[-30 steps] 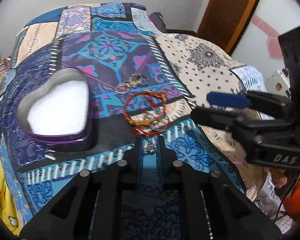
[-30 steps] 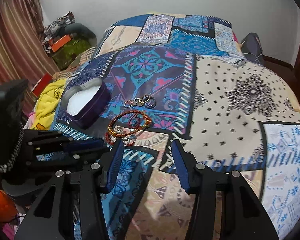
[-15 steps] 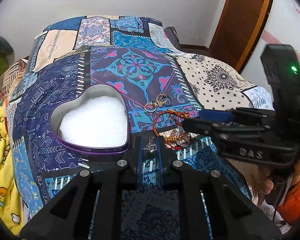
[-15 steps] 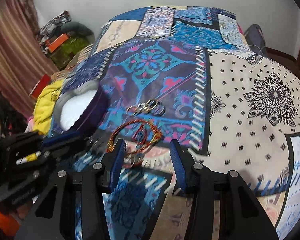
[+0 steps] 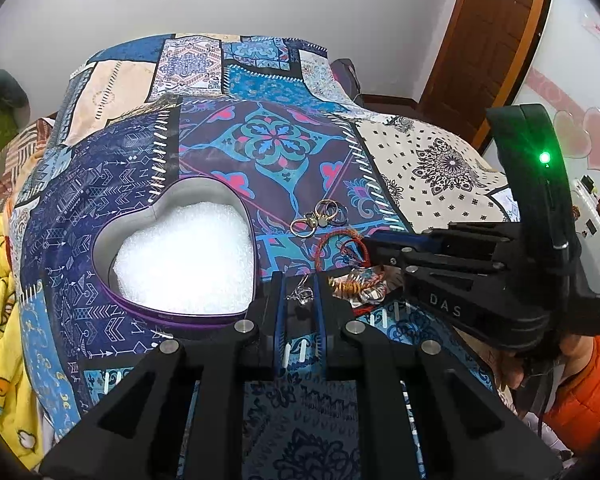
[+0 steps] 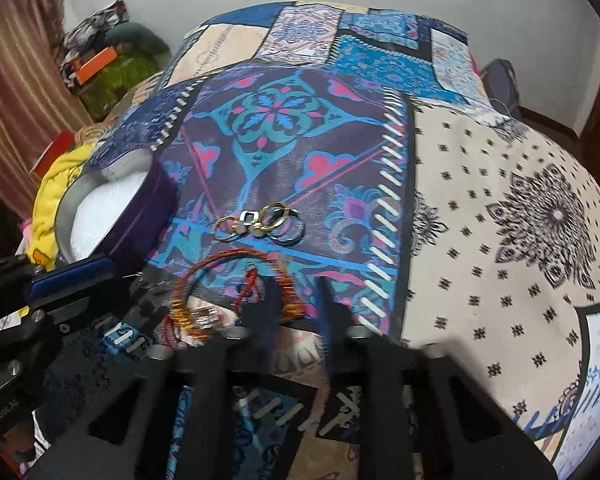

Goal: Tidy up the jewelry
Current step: 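Grasp a silver charm with the left tool while the right tool grasps a red bracelet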

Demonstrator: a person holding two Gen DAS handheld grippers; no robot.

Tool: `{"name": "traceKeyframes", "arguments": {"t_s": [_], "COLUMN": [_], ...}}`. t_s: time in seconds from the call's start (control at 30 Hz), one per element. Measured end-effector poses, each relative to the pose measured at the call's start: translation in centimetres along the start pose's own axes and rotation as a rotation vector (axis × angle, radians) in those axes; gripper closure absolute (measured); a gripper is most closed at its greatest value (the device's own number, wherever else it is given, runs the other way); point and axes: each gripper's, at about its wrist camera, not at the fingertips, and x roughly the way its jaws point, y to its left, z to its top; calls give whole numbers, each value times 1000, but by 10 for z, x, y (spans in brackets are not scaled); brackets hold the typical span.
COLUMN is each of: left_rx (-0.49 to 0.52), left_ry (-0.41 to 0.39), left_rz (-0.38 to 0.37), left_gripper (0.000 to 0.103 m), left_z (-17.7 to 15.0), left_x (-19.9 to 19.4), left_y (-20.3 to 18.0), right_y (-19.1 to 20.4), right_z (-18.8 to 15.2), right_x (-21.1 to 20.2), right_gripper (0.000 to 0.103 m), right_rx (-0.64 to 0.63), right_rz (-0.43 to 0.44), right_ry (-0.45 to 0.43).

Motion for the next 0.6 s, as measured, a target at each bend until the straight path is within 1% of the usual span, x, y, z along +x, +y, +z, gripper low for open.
{"name": "traceKeyframes", "arguments": {"t_s": [0.1, 0.23, 0.43, 0.6], "left_rx": [-2, -6, -11, -19], "left_ry": [-5, -16, -52, -88], "left_rz": [3, 9, 23, 35], "left_gripper": [91, 91, 91, 91], "left_z": [0, 2, 6, 8], "left_x": [-1, -7, -23, -40], "left_y": [0, 2, 3, 6], "right_y": [0, -1, 7, 15], "right_z": [0, 3, 14, 20], "right_x": [-1, -7, -36, -55], "right_gripper": [96, 97, 100, 100], "right_rx": [-7, 7, -5, -31], "right_rz": [2, 27, 32, 2], "right_ry": [-7, -20, -94, -151]}}
